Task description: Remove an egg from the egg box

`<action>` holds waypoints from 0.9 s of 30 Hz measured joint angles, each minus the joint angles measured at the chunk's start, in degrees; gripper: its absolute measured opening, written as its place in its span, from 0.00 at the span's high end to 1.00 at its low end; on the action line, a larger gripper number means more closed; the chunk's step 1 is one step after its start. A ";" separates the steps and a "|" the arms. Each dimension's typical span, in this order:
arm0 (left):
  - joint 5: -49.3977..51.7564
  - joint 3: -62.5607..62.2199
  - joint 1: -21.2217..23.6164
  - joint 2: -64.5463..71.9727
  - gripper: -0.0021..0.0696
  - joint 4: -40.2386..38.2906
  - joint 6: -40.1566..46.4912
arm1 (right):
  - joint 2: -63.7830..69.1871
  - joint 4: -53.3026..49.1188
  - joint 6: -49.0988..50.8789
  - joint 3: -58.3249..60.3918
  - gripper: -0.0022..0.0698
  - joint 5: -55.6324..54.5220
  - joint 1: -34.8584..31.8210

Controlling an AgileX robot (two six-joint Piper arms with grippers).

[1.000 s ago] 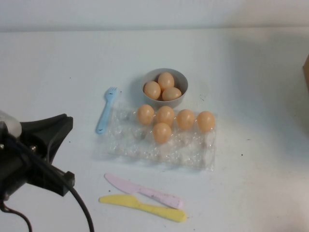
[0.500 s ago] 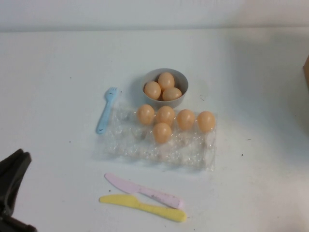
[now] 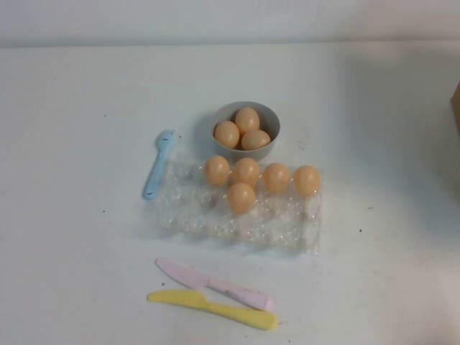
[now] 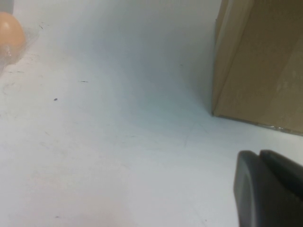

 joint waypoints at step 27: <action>20.87 0.25 5.64 -2.30 0.98 0.43 0.00 | 0.00 0.00 0.00 0.00 0.99 0.05 0.00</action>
